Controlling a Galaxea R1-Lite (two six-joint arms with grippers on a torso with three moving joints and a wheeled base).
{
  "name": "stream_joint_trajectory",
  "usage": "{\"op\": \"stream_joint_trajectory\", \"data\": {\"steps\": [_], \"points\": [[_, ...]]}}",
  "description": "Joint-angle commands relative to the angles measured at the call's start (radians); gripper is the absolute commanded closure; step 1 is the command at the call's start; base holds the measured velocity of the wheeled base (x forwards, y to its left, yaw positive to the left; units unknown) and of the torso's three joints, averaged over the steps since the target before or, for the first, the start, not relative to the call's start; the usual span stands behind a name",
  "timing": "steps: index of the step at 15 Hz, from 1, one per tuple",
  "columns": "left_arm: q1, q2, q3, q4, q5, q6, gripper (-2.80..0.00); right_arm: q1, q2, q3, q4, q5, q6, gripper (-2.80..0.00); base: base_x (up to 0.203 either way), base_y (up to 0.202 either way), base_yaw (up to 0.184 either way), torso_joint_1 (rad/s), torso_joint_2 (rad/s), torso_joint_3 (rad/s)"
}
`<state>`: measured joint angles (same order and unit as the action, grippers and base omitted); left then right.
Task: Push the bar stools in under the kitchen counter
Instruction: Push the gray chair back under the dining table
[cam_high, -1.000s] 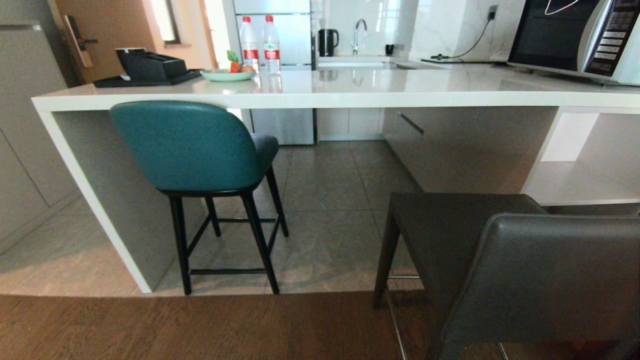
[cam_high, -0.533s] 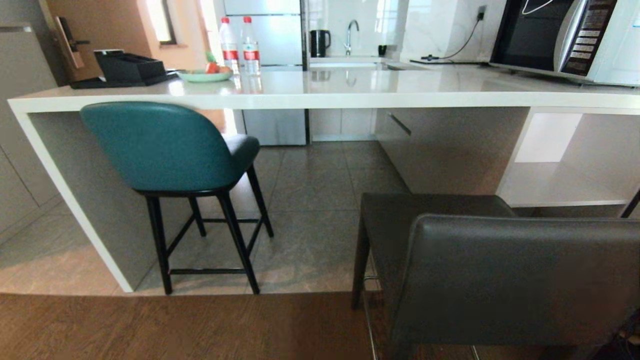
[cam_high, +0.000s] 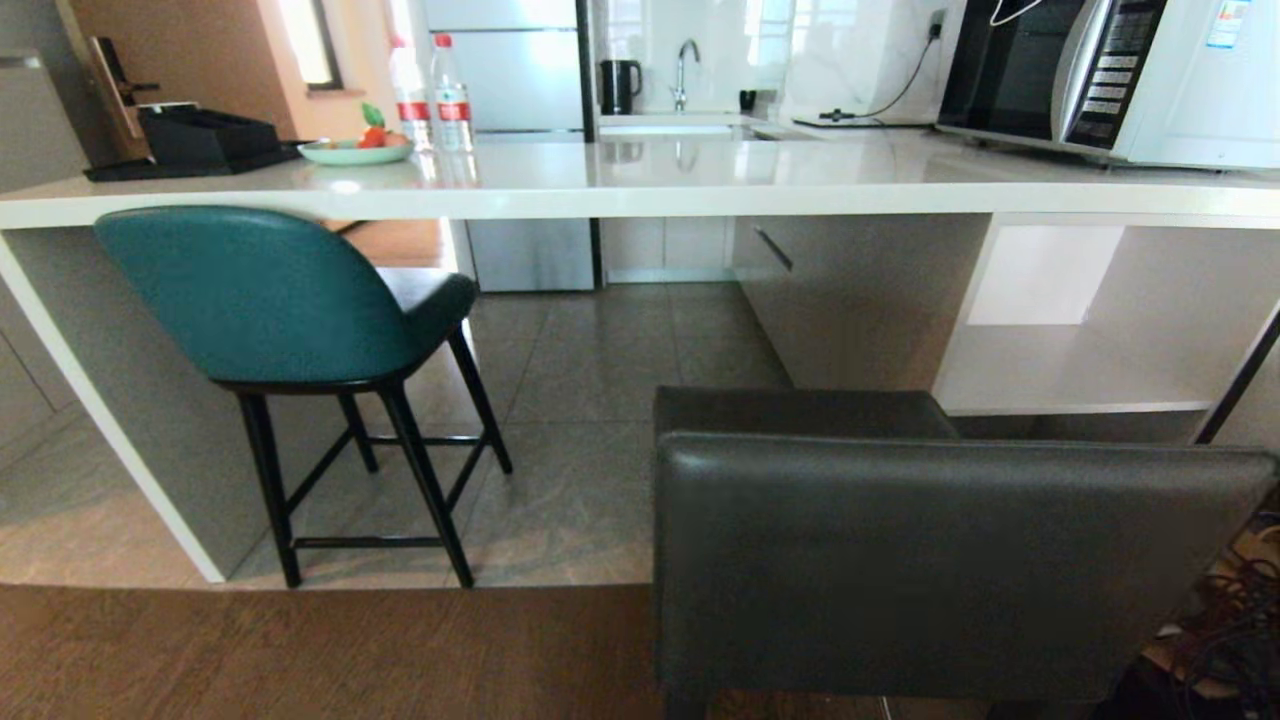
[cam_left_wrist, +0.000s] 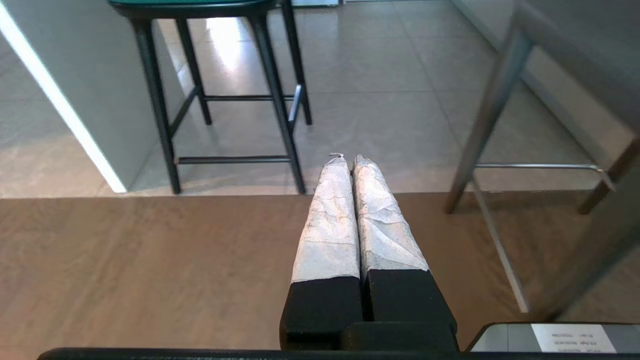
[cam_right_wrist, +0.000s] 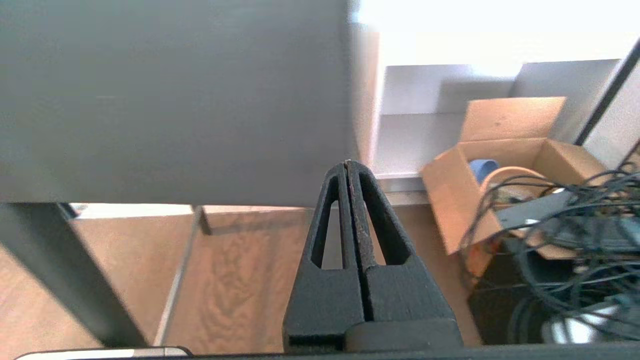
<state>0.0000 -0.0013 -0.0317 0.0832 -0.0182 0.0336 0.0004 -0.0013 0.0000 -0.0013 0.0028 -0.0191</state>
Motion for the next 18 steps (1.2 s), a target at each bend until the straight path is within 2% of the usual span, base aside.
{"op": "stream_joint_trajectory", "data": {"steps": [1,12,18], "points": [[0.000,0.001,-0.001,0.000,0.000,0.000,0.00,0.001,0.001,0.005,0.000,0.000,-0.001,0.00,0.000,-0.193,0.001,0.001,0.00,0.011],[0.000,0.001,0.000,0.000,0.000,0.000,0.00,0.001,0.001,0.005,0.000,0.000,-0.001,0.00,0.000,-0.190,0.002,0.000,0.00,0.003],[-0.001,0.001,0.001,0.000,0.000,0.000,0.00,0.001,0.001,0.005,-0.002,-0.001,0.019,0.00,0.000,-0.015,0.001,0.001,0.00,0.000]]}}
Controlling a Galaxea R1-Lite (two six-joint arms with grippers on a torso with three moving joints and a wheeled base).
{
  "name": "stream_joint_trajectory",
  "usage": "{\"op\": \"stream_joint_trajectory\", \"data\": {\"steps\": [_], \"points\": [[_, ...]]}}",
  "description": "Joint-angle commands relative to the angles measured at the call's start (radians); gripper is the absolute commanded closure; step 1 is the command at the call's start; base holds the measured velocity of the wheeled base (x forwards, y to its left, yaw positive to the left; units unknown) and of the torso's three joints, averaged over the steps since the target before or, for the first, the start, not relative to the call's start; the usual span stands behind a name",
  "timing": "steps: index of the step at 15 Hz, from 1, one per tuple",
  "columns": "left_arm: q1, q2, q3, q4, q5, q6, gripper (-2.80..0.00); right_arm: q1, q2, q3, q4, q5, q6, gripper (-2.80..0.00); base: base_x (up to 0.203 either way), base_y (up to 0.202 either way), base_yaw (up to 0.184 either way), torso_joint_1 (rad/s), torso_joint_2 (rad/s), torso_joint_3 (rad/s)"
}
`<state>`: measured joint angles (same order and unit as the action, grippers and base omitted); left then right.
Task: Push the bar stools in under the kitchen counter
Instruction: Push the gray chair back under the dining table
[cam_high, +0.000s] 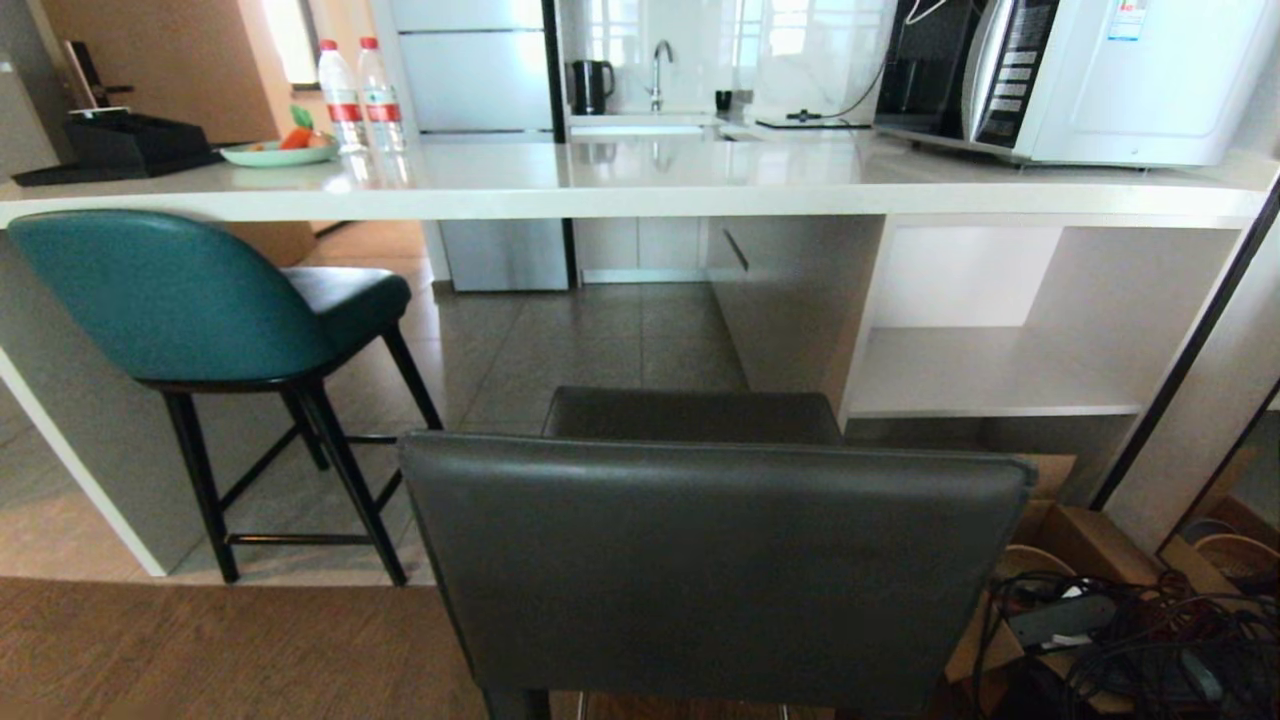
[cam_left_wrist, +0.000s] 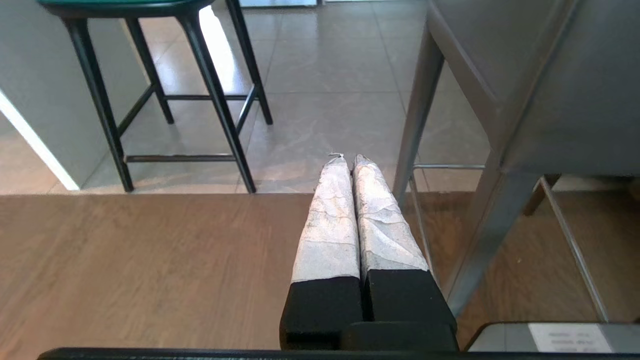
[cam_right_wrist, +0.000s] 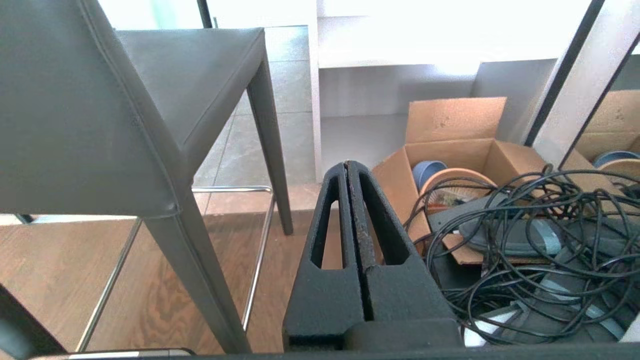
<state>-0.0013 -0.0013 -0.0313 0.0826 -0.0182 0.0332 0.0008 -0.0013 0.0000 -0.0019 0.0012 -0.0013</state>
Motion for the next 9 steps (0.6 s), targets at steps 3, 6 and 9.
{"op": "stream_joint_trajectory", "data": {"steps": [3,6,9], "points": [[0.001,0.001,0.001,0.000,0.000,0.001,0.00,0.000,0.001,0.005,-0.001,0.000,0.001,0.00,0.000,0.000,0.000,0.000,0.00,0.000],[0.001,0.001,0.001,0.000,0.001,-0.001,0.00,0.001,0.001,0.005,-0.001,0.000,0.001,0.00,0.000,0.000,0.000,0.000,0.00,0.000],[0.001,0.001,0.001,0.000,0.001,-0.001,0.00,-0.001,0.001,0.005,-0.001,0.000,0.001,0.00,0.000,0.000,0.000,0.000,0.00,0.000]]}}
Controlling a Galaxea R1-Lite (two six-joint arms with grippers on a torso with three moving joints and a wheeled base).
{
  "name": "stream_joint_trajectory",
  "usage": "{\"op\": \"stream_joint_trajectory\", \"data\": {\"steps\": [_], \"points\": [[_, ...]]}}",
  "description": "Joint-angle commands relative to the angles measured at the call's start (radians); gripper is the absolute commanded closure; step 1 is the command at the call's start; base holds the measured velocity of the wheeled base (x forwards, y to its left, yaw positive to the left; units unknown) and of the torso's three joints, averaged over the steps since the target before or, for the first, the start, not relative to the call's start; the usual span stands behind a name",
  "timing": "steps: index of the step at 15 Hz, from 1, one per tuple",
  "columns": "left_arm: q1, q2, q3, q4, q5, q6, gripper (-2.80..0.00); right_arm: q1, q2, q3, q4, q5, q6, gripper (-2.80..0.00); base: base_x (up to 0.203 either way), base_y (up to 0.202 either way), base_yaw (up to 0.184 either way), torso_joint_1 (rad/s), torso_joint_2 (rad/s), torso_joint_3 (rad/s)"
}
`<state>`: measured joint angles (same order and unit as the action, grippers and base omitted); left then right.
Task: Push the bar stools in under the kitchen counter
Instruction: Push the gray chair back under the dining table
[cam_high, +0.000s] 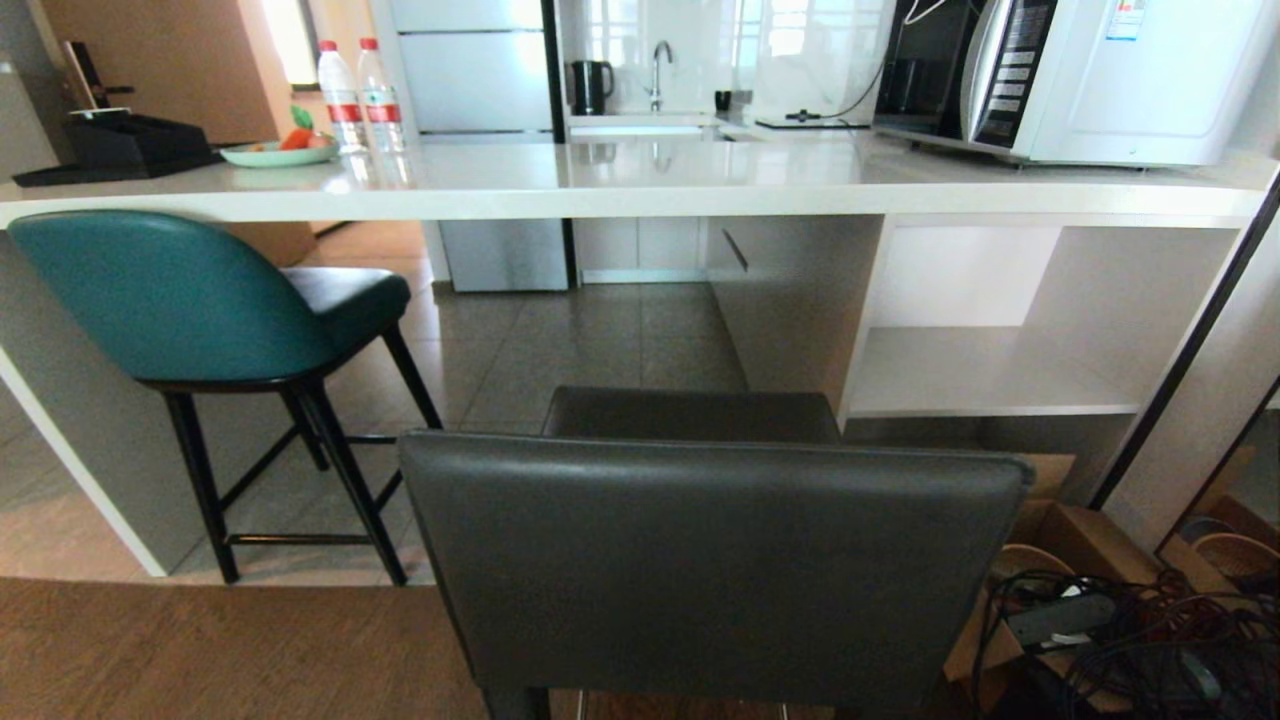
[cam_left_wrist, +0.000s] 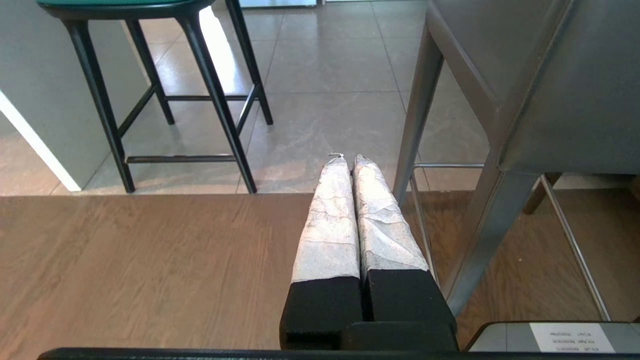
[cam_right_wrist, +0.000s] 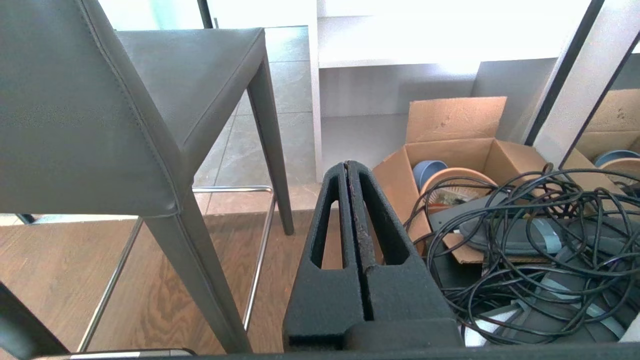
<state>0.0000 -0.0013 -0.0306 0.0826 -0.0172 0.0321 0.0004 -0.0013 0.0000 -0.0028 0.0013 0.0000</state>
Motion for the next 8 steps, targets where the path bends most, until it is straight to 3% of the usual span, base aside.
{"op": "stream_joint_trajectory", "data": {"steps": [1,8], "points": [[0.000,0.001,0.000,0.000,0.000,0.000,0.00,0.001,0.001,0.005,-0.002,0.000,0.000,0.00,0.000,0.000,0.000,0.000,0.00,0.000],[0.000,0.001,0.000,0.000,0.022,-0.028,0.00,0.000,0.001,0.005,-0.002,-0.001,0.002,0.00,0.000,0.000,0.000,0.000,0.00,0.000]]}}
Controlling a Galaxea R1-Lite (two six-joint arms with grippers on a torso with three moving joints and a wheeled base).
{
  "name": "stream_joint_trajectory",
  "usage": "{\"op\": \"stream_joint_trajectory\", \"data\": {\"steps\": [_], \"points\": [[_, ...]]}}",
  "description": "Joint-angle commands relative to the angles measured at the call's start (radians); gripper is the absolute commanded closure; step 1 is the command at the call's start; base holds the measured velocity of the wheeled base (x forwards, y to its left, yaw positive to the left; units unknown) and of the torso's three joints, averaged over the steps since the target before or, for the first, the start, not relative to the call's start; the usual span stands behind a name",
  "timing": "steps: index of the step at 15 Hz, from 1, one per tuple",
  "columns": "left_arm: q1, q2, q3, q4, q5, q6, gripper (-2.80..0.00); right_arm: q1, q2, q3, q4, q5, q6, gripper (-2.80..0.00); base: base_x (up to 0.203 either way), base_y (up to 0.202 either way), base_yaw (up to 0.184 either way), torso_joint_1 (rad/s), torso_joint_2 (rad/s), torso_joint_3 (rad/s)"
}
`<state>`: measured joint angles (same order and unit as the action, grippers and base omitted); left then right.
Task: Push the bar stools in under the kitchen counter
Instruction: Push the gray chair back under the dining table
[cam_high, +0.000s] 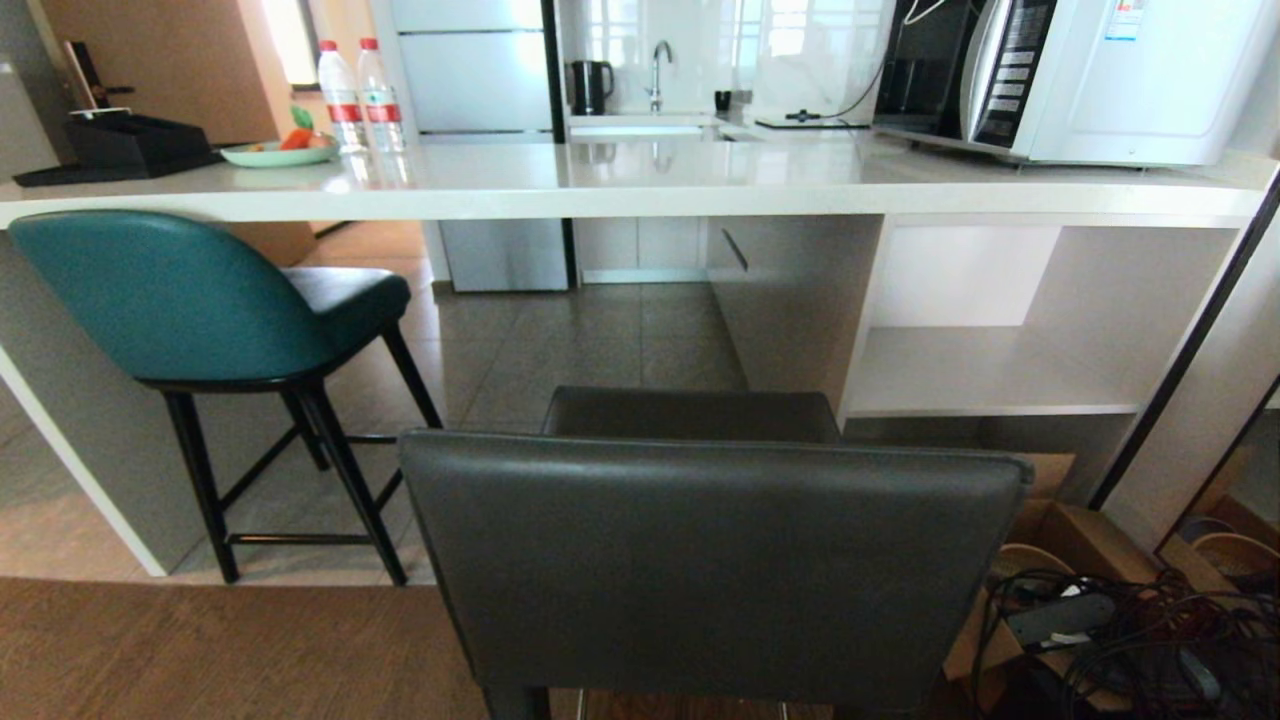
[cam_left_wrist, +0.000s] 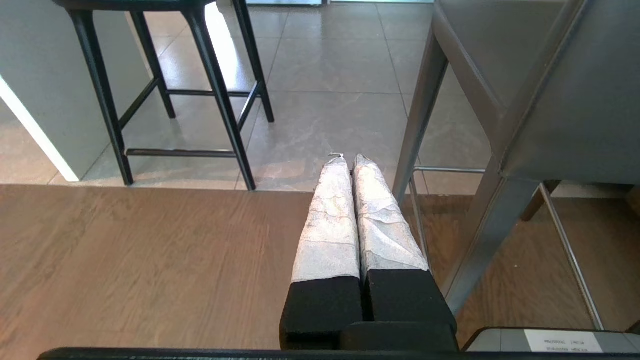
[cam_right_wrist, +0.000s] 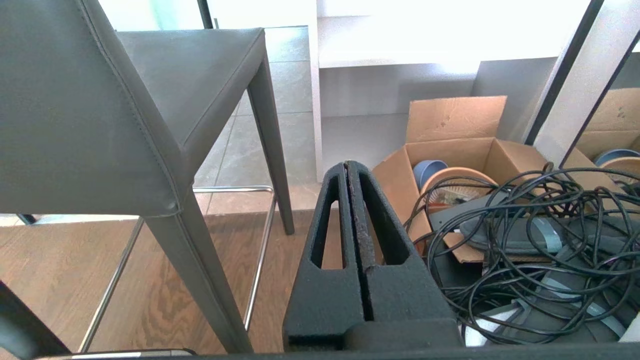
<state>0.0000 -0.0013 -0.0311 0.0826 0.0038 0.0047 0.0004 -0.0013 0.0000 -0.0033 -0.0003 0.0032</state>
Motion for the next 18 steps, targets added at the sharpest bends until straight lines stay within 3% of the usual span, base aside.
{"op": "stream_joint_trajectory", "data": {"steps": [1,3,6,8,9,11,13,15,18], "points": [[0.000,0.001,0.000,0.000,0.002,0.000,0.00,0.001,0.001,0.005,-0.001,0.001,-0.001,0.00,0.000,0.000,0.000,0.000,0.00,0.000],[0.000,0.000,0.000,0.000,-0.006,0.005,0.00,0.000,0.001,0.005,-0.003,0.011,-0.023,0.00,0.000,0.000,0.000,0.000,0.00,0.000],[0.001,0.000,-0.004,0.003,-0.044,0.101,0.00,0.001,0.028,-0.005,0.000,0.044,-0.095,0.00,0.000,0.000,0.000,0.000,0.00,0.000],[0.002,0.004,-0.006,0.001,-0.051,0.120,0.00,0.001,0.073,-0.081,0.002,0.080,-0.054,0.00,0.000,0.000,0.000,0.000,0.00,0.000],[0.002,0.007,-0.025,0.000,-0.058,0.108,0.00,0.002,0.117,-0.125,0.002,0.090,-0.016,0.00,0.000,0.000,0.000,0.000,0.00,0.000],[0.004,0.071,-0.147,0.009,-0.121,0.027,0.00,0.005,0.202,-0.197,-0.002,0.117,0.020,0.00,0.000,0.000,0.000,0.000,0.00,0.000],[0.005,0.241,-0.228,-0.013,-0.180,-0.018,0.00,0.007,0.269,-0.239,-0.005,0.234,0.028,0.00,0.000,0.000,0.000,0.000,0.00,0.000],[0.003,0.448,-0.255,-0.125,-0.248,-0.031,0.00,0.007,0.389,-0.266,-0.037,0.271,0.042,0.00,0.000,0.000,0.000,0.000,0.00,0.000],[-0.004,0.816,-0.271,-0.413,-0.312,-0.042,0.00,0.007,0.664,-0.294,-0.211,0.285,0.073,0.00,0.000,0.000,0.000,0.000,0.00,0.000]]}}
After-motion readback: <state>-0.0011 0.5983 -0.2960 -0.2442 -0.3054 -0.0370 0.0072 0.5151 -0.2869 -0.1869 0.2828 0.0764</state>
